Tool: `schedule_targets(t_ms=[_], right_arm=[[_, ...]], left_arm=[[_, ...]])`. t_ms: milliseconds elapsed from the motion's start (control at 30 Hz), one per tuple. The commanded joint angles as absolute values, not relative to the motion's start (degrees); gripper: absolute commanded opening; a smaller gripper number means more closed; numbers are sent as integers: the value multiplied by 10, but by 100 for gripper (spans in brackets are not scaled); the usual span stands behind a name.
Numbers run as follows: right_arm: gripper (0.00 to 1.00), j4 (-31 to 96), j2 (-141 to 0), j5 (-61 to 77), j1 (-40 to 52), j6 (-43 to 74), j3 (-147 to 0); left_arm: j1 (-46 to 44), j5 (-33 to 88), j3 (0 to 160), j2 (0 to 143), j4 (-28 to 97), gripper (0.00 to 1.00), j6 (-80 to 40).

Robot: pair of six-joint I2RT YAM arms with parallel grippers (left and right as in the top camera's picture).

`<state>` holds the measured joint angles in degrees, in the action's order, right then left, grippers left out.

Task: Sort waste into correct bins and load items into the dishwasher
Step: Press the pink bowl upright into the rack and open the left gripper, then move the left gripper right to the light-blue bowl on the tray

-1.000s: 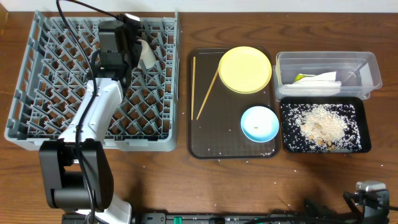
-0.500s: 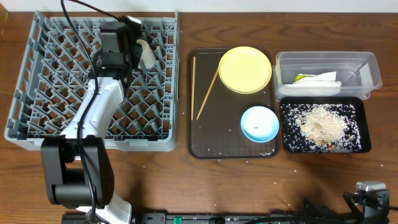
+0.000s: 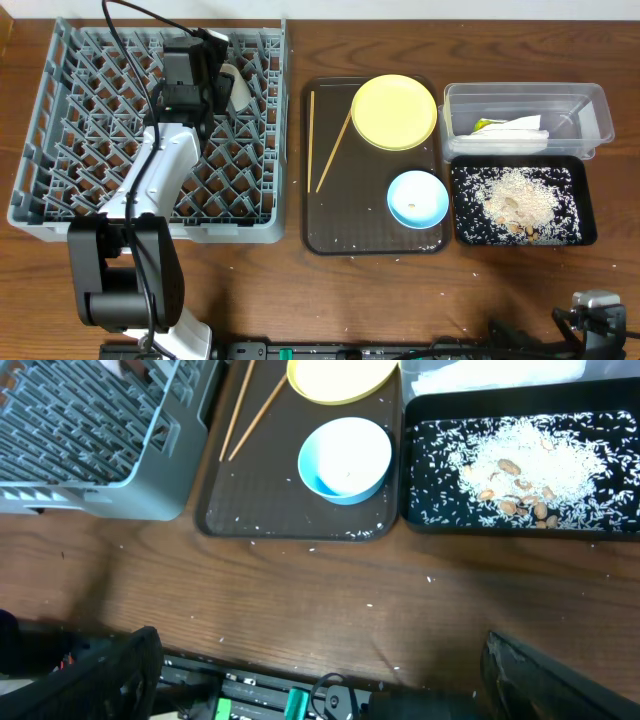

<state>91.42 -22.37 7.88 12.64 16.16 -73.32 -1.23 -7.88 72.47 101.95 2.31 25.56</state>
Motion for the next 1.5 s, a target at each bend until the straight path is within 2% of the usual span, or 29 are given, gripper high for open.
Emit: schedule_targets(t_ms=[0, 333, 500, 667, 1033, 1467], right_arm=[[99, 914, -224, 75, 119, 167, -733], [99, 914, -224, 75, 119, 167, -733], [99, 914, -224, 75, 119, 167, -733], [99, 914, -224, 75, 119, 167, -733], [99, 914, -224, 75, 119, 167, -733], [99, 914, -224, 75, 119, 167, -733]], left_arm=[[-10, -86, 739, 999, 22, 80, 252], [-18, -55, 739, 885, 101, 81, 223], [-56, 15, 738, 802, 183, 91, 213], [-106, 34, 738, 765, 202, 92, 185], [-203, 196, 734, 818, 241, 92, 158], [-310, 268, 734, 935, 244, 92, 155]])
